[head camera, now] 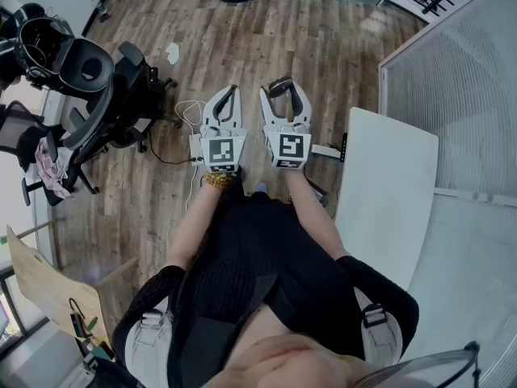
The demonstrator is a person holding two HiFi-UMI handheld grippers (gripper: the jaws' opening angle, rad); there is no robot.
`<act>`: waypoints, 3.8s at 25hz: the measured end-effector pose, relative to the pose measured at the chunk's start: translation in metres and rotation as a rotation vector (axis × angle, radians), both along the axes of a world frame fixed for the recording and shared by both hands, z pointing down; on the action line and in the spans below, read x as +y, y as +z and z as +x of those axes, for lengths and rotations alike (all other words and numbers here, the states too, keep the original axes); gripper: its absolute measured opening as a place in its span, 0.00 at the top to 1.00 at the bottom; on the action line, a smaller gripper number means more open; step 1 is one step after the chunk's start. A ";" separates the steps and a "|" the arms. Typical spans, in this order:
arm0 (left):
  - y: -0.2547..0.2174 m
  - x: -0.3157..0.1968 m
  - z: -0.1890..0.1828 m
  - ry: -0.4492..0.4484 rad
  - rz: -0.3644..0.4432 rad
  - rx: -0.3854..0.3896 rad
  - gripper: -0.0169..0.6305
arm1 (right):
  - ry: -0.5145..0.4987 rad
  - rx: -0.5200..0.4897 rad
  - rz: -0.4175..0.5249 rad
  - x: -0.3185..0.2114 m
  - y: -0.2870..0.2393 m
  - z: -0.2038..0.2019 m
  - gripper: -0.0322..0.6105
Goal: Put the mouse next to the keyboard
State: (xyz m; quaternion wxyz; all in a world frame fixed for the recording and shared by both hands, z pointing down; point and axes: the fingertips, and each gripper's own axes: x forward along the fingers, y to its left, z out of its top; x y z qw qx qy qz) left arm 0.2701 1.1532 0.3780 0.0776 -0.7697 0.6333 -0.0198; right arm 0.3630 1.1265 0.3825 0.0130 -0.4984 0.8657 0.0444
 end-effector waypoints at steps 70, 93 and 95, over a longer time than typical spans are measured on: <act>0.022 -1.043 -0.337 -0.030 -0.020 0.037 0.95 | 0.090 0.034 0.048 -1.053 -0.016 -0.278 0.52; 0.021 -1.327 -0.408 -0.082 -0.054 -0.005 0.95 | 0.132 0.016 0.044 -1.369 -0.013 -0.307 0.52; 0.023 -1.344 -0.413 -0.078 -0.048 -0.006 0.95 | 0.134 0.029 0.031 -1.385 -0.011 -0.308 0.52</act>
